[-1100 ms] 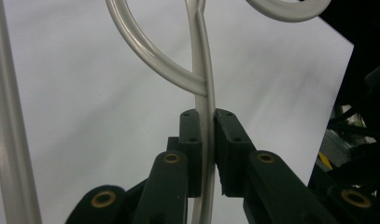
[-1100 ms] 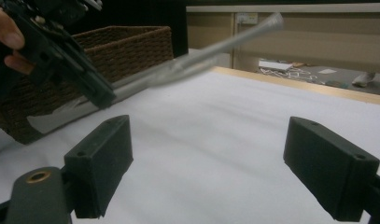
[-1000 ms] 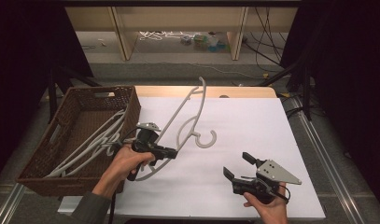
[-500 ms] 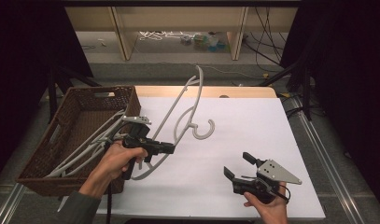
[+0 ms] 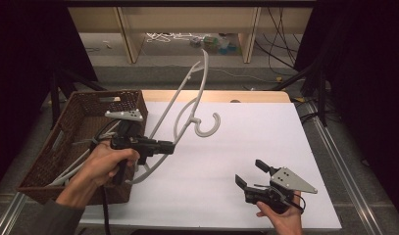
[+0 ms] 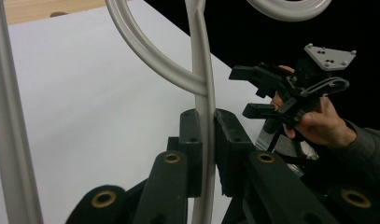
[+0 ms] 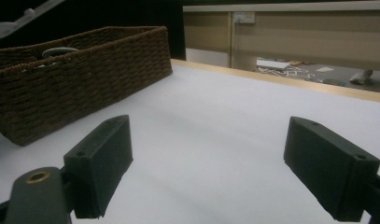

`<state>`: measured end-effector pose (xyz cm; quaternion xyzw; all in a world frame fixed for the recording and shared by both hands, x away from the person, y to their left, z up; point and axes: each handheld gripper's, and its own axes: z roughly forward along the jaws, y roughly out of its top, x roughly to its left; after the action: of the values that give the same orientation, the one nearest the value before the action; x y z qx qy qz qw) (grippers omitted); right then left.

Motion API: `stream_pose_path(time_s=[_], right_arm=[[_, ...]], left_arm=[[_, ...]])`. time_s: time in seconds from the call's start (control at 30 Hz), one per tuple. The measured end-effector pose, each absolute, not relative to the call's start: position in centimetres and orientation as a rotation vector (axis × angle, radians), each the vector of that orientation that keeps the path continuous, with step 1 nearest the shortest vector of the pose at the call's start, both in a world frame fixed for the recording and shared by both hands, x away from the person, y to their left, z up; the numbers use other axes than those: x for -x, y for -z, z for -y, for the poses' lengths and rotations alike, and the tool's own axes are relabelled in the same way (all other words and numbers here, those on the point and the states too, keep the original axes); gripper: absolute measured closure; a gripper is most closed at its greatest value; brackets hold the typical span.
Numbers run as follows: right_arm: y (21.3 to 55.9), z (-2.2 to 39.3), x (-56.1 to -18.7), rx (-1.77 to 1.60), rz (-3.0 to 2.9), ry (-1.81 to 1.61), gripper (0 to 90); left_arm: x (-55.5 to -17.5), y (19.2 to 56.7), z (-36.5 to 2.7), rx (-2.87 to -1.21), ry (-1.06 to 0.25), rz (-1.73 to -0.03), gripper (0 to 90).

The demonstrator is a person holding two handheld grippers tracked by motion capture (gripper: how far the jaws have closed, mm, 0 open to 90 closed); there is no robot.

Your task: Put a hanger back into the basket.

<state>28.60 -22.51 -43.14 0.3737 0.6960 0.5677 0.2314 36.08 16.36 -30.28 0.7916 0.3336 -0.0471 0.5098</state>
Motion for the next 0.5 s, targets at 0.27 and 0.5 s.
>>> stream_pose_path(time_s=[0.27,0.5], right_arm=[[43.2,22.5,-28.7,-1.017,-1.902,-1.562,16.2],[43.3,22.4,-28.8,-1.015,-1.897,-1.571,16.2]], left_arm=[[-36.2,29.3,-19.4,-1.943,0.023,-0.864,81.8],[-36.2,29.4,-23.2,-1.957,-0.057,-0.93,81.8]])
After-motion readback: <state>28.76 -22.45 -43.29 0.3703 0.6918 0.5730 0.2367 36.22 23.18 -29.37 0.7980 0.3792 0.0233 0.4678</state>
